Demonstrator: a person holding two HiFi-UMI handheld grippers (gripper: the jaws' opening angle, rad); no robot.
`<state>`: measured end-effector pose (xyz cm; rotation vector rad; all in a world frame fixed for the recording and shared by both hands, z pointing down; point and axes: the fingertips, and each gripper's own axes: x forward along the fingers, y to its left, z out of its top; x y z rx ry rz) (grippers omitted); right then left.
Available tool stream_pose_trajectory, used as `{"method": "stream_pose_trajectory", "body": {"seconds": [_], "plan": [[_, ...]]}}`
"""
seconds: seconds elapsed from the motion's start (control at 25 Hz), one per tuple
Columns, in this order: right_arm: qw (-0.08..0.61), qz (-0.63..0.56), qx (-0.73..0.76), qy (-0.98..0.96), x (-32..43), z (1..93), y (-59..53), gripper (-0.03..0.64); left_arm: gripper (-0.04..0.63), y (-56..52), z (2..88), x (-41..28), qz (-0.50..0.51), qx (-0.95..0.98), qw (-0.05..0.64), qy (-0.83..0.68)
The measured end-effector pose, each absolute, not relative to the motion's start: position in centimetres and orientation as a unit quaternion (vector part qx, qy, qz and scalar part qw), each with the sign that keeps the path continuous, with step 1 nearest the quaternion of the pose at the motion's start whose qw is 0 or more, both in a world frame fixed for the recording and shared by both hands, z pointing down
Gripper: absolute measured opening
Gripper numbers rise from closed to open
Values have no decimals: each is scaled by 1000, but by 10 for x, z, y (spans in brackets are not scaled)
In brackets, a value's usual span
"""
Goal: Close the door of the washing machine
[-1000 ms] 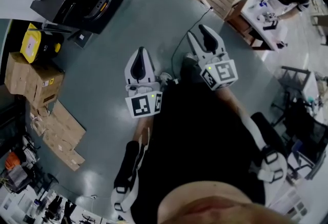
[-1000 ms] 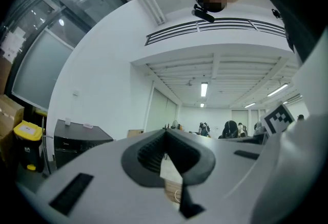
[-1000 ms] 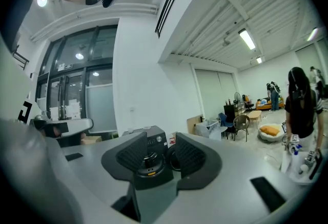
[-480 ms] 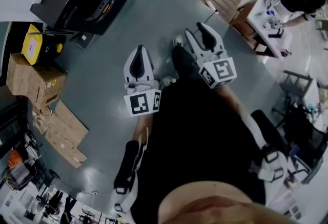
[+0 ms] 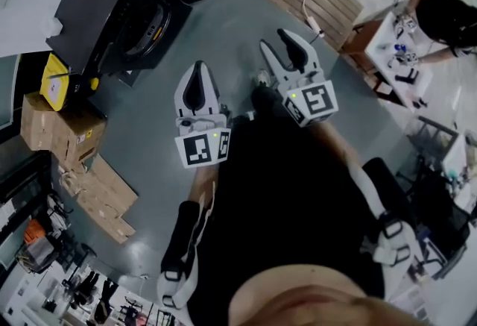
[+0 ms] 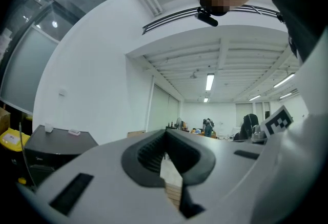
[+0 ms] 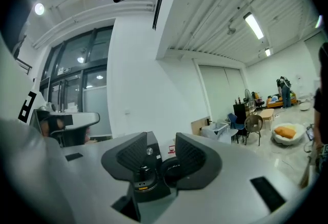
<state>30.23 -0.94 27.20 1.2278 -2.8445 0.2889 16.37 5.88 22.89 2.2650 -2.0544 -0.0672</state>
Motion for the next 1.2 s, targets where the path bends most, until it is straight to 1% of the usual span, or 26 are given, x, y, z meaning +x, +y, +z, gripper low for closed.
{"method": "stream_pose_trajectory", "body": {"seconds": [0.28,0.48,0.68,0.84,1.0,1.2], "plan": [[21,96,391,-915,306,284,-74,166,5,-3,228,164,-12,736,37,-676],[36,104,394,-913,290,296,-104,166,5,-40,237,155,-13,743,48,-668],[62,91,399,-910,260,301,-139,166,5,-89,241,128,-22,759,55,-649],[64,90,410,-905,235,304,-176,166,5,-132,244,104,-21,772,51,-633],[76,93,424,-898,207,313,-210,166,5,-163,250,71,-20,781,62,-621],[103,105,431,-890,193,326,-249,166,5,-194,251,52,-17,783,75,-617]]}}
